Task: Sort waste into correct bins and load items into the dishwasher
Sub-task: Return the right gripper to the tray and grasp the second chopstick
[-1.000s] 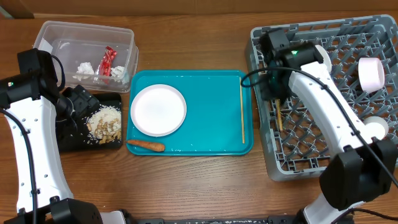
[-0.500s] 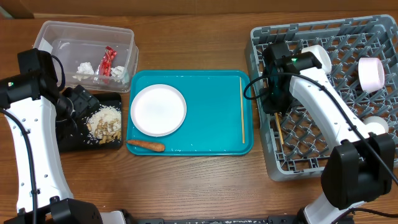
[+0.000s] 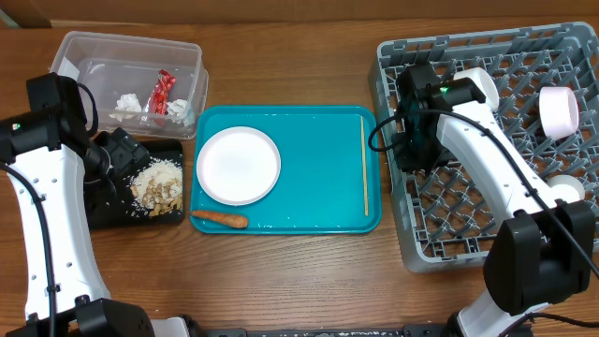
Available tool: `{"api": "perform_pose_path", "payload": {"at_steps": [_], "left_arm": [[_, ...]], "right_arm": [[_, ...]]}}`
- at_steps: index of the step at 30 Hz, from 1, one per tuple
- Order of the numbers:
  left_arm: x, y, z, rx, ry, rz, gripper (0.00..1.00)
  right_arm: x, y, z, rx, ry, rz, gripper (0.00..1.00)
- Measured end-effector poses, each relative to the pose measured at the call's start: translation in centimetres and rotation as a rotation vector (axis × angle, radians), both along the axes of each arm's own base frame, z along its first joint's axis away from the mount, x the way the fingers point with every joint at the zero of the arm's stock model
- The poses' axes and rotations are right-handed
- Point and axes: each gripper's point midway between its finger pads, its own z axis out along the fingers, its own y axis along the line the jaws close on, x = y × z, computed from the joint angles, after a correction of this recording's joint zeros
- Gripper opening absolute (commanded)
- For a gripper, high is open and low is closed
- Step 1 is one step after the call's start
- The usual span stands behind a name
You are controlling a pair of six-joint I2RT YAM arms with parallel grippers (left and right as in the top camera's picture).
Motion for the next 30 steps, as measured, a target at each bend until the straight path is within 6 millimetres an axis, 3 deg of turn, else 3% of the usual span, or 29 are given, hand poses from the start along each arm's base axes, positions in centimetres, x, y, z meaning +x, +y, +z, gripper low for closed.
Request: {"api": "perform_pose_path", "payload": {"at_steps": [4,7,11,16,20,30], "left_arm": [[0.0,0.0,0.0,0.0,0.0,0.0,1.0],[0.0,0.0,0.0,0.0,0.0,0.0,1.0],[0.0,0.0,0.0,0.0,0.0,0.0,1.0],[0.0,0.0,0.0,0.0,0.0,0.0,1.0],[0.0,0.0,0.0,0.0,0.0,0.0,1.0],[0.0,0.0,0.0,0.0,0.0,0.0,1.0]], "right_arm": [[0.7,0.1,0.5,0.003,-0.029,-0.038,0.44],[1.9,1.3,1.8,0.035,-0.083,-0.039,0.45],[4.2,5.0,4.8,0.118,-0.222,0.017,0.51],[3.6,10.0,6.0,0.178,-0.271,0.121,0.52],[2.8,12.2,4.3,0.184,-0.221,0.126,0.52],[2.7,12.2,-3.5,0.111,-0.043,0.001,0.52]]}}
